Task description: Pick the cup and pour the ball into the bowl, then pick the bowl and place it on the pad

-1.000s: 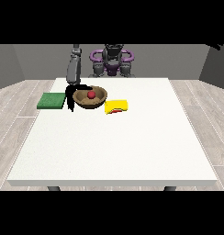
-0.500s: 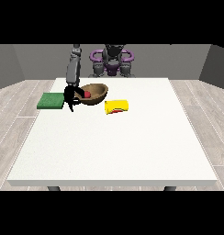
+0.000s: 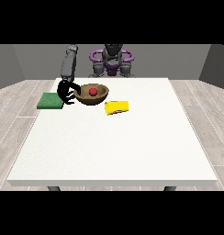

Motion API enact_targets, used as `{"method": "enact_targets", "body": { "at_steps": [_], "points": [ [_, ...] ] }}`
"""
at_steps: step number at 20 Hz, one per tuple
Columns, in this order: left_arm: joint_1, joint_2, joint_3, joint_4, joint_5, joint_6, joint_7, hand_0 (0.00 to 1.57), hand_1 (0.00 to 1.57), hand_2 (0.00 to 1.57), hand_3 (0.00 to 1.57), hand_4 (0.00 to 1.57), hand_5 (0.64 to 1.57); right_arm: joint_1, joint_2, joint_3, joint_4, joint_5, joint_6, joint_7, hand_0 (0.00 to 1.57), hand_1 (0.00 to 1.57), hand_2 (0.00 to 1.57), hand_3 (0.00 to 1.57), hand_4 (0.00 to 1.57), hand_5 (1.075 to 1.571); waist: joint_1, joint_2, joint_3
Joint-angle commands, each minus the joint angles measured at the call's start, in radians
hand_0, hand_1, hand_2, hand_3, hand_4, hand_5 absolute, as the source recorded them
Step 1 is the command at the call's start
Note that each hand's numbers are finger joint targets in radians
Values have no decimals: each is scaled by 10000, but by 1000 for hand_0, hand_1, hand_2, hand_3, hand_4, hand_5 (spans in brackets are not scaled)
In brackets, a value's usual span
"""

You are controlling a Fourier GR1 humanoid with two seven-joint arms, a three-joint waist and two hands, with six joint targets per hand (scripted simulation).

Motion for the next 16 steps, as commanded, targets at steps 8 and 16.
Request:
{"method": "enact_targets", "body": {
  "at_steps": [8,16],
  "points": [
    [794,681,436,1208,-53,-528,-698,0,0,0,0,703,1565,-1063,-2282,276,-11,319,826,2692,1571,1571,1571,1571,973,1564,-835,-469,92],
    [1178,1082,783,2044,-419,-770,-2260,0,0,0,0,720,1559,-844,-2688,305,-96,481,1459,1679,1571,1571,1571,1571,984,1571,-1365,301,89]
  ]
}}
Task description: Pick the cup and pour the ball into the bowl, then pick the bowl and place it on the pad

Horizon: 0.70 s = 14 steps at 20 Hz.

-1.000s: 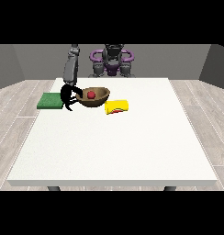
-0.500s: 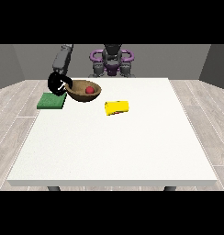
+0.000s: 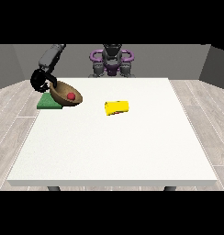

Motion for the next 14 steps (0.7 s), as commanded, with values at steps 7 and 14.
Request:
{"method": "enact_targets", "body": {
  "at_steps": [7,14],
  "points": [
    [28,72,137,-1092,61,407,-652,0,0,0,0,670,1559,-82,-1622,-1314,1688,-543,1413,-2222,1571,1571,1571,374,990,1570,53,1795,44],
    [496,264,695,-2242,929,465,-103,0,0,0,0,695,1560,-120,-2499,-1774,3172,-530,2081,-3604,1571,1571,1571,0,986,1571,253,2399,35]
  ]
}}
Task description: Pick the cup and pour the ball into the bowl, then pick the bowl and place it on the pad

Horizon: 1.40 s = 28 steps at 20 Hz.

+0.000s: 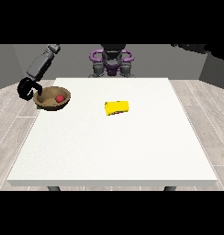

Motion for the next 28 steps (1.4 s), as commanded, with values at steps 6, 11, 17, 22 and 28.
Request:
{"method": "enact_targets", "body": {
  "at_steps": [6,11,17,22,28],
  "points": [
    [436,361,405,-498,679,51,597,0,0,0,0,696,1557,-230,-803,-65,1130,215,717,-765,1571,1571,1571,0,981,1569,-63,175,-17],
    [915,-106,231,-1310,873,150,797,0,0,0,0,691,1557,23,-537,325,1568,716,387,-971,1571,1571,1571,629,985,1566,173,-154,-18],
    [1004,40,-147,-385,651,9,1005,0,0,0,0,668,1556,209,383,832,1484,941,191,-296,1571,1571,1571,1088,975,1565,-104,-1436,-34],
    [1069,39,-223,-361,357,451,1044,0,0,0,0,657,1541,-413,219,8,2144,-178,1271,1446,1571,1571,1571,1334,826,1539,-295,-1673,-28],
    [575,615,10,311,614,-10,590,0,0,0,0,654,1546,-633,-866,180,1765,321,164,1515,0,0,0,0,0,1503,-171,-1034,-28]
  ]
}}
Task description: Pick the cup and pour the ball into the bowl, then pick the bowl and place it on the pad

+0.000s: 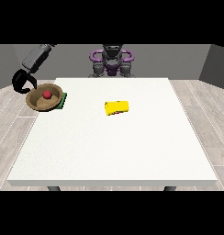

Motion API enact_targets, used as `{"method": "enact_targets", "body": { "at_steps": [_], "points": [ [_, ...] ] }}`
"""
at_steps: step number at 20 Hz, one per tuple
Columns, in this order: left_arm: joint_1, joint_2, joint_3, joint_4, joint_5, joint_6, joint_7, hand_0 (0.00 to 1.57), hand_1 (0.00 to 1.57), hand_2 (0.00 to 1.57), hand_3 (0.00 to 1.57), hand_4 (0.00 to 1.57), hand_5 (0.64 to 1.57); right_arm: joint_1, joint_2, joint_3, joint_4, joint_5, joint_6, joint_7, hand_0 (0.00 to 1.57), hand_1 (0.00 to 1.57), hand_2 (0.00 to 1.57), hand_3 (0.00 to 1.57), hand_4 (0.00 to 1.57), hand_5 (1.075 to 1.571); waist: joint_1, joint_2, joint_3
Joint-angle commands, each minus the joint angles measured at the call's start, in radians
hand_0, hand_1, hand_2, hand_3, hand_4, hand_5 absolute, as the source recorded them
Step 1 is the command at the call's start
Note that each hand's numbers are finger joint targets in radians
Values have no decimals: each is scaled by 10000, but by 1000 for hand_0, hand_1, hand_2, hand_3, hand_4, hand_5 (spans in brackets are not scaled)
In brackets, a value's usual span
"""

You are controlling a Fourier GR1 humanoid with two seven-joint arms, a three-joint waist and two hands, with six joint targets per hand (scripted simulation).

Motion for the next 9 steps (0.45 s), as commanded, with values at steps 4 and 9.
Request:
{"method": "enact_targets", "body": {
  "at_steps": [4,9],
  "points": [
    [-25,-891,-740,-1681,1249,231,1860,0,0,0,0,983,1570,356,-364,11,664,170,-200,418,0,0,0,0,0,1471,291,-1533,36],
    [850,-1865,-1626,-826,6,779,1552,0,0,0,0,983,1570,-680,240,388,-628,19,555,941,0,0,0,0,701,1219,-485,-3816,-34]
  ]
}}
